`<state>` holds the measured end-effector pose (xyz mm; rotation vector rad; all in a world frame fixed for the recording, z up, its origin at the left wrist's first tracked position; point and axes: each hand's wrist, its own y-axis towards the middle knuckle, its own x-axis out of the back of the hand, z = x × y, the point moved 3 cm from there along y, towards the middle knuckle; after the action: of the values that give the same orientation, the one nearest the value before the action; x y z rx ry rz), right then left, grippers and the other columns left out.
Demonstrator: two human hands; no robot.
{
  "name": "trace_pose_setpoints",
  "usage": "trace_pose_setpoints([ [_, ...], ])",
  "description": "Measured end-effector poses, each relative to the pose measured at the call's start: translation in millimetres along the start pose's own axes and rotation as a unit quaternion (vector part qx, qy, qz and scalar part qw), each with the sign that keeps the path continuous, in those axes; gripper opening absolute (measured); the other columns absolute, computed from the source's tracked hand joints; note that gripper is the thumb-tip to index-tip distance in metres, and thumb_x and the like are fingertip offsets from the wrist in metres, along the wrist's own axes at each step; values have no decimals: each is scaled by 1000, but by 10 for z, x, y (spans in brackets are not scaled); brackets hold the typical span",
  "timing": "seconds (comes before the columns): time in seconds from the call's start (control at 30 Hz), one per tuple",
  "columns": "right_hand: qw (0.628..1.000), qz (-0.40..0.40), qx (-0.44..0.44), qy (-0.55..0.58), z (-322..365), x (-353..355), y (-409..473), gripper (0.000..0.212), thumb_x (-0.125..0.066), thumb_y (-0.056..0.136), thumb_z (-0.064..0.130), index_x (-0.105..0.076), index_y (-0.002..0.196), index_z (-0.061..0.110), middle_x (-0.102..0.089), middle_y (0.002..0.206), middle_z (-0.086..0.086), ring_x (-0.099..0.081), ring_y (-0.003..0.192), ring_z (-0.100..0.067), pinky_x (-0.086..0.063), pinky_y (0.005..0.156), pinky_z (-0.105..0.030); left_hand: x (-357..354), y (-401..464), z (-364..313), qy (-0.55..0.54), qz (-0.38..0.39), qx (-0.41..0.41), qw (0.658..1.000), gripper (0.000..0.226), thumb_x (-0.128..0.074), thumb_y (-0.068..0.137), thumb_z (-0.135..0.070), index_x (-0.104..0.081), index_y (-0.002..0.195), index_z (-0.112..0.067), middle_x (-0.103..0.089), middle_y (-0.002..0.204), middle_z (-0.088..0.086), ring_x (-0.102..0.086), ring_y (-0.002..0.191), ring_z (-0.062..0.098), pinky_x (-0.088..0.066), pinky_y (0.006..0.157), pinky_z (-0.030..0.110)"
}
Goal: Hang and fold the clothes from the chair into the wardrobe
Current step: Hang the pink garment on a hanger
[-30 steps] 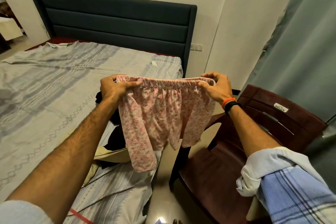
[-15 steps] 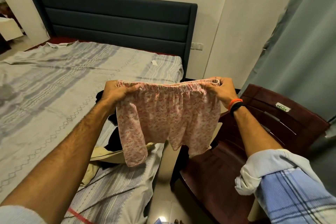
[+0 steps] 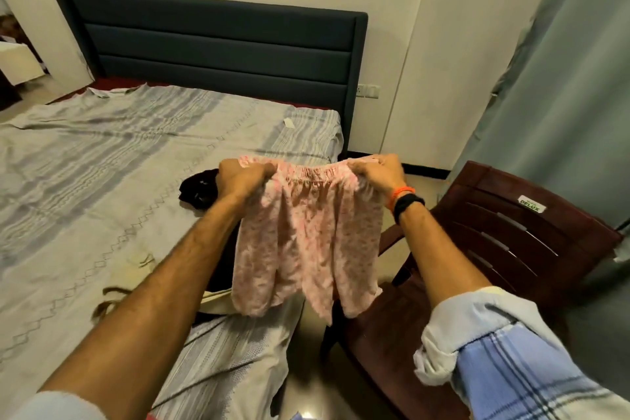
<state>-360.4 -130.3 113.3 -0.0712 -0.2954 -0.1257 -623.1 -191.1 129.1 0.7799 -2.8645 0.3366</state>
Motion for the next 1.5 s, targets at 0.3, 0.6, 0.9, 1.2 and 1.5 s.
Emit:
trace_pose_setpoints([
  [0.3, 996, 72, 46, 27, 196, -507, -221, 15, -77, 78, 27, -79, 87, 15, -77, 88, -1, -70, 89, -17, -58, 82, -34, -444, -385, -96, 46, 26, -81, 995, 16, -82, 73, -25, -66, 76, -24, -65, 71, -8, -63, 67, 8, -49, 56, 20],
  [0.6, 986, 155, 45, 54, 357, -586, -347, 28, -64, 68, 20, -73, 83, -1, -70, 83, -15, -63, 83, -27, -54, 85, -50, -572, -458, -7, 82, 215, -141, 963, 52, -79, 66, 8, -69, 113, -12, -72, 104, 6, -67, 101, 21, -57, 88, 38],
  [0.9, 986, 115, 104, -54, 313, -529, -325, 36, -65, 76, -6, -71, 110, 6, -71, 97, -7, -68, 92, -24, -59, 84, -39, -484, -451, 65, 49, 289, -117, 949, 68, -66, 80, 14, -52, 140, -15, -58, 131, -1, -55, 124, 17, -56, 79, 24],
  [1.2, 959, 260, 107, 16, 383, -310, -355, 40, -41, 85, -15, -71, 101, 4, -70, 98, -8, -64, 91, -17, -54, 77, -27, -181, -219, -116, 270, 228, -251, 901, 79, -91, 63, -35, -54, 131, -20, -59, 130, 0, -55, 121, 17, -47, 102, 39],
  [1.5, 981, 60, 120, -143, 22, -466, -327, 31, -68, 88, 9, -60, 118, 13, -66, 113, -2, -63, 102, -16, -52, 93, -28, -240, -247, -69, 291, 244, -213, 900, 34, -84, 74, -32, -69, 103, -20, -70, 100, 0, -65, 91, 17, -55, 82, 32],
])
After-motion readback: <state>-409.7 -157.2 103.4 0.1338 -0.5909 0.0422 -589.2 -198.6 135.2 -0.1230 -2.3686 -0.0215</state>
